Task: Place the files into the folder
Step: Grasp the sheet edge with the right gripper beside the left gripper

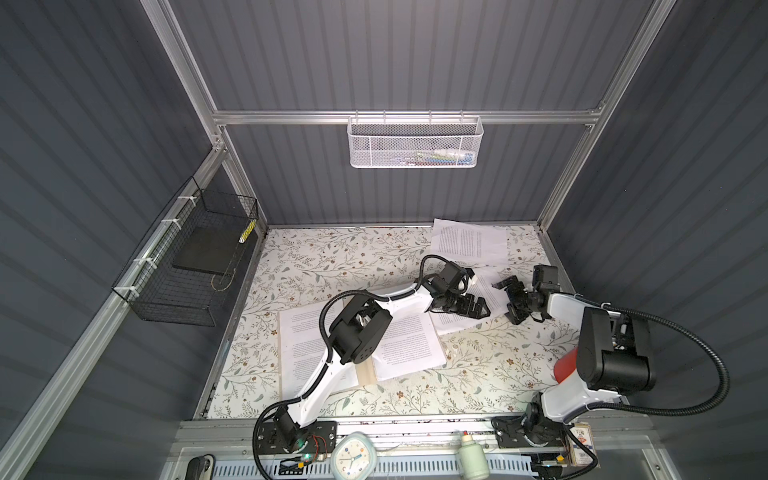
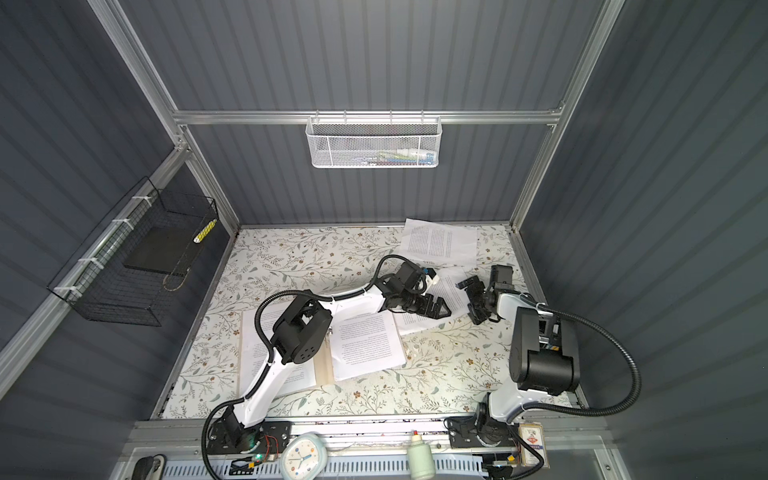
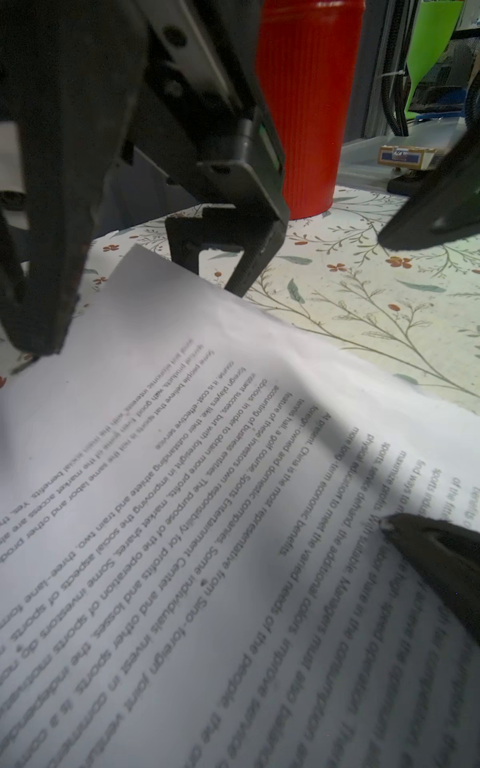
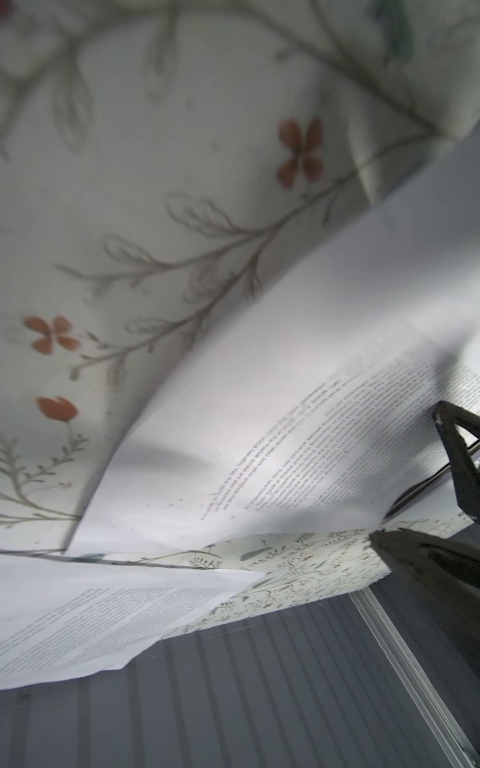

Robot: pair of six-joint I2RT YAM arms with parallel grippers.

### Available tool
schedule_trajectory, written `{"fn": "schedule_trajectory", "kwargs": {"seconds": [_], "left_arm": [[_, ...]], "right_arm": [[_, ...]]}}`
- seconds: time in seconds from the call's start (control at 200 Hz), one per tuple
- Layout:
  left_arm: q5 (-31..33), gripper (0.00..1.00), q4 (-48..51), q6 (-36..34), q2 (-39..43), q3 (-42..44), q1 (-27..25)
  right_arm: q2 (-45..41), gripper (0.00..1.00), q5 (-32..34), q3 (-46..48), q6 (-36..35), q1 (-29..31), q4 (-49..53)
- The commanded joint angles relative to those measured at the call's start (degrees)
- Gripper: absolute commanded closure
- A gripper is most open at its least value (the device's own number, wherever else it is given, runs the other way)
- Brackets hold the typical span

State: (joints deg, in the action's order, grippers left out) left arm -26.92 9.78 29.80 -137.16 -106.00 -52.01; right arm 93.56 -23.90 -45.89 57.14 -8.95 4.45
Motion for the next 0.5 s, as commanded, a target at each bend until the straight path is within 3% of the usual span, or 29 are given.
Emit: {"fn": "schedule_trajectory", "kwargs": {"seconds": [0.0, 0.12, 0.495], "left_arm": [[-0.09, 0.00, 8.57, 0.96, -3.19, 2.31, 0.42], [-0.23, 0.00, 8.61, 1.16, -3.14, 2.23, 0.48], [-0.96, 0.00, 6.97, 2.25, -2.85, 2.62, 0.50]], "right_arm": [[1.37, 0.01, -1.80, 3.67, 3.18, 2.09, 0.19], [0.33, 0.02, -1.66, 6.85, 6.06, 4.60, -6.05], [-1.90, 0.21, 2.77, 17.23, 17.42, 10.99, -21.28]]}}
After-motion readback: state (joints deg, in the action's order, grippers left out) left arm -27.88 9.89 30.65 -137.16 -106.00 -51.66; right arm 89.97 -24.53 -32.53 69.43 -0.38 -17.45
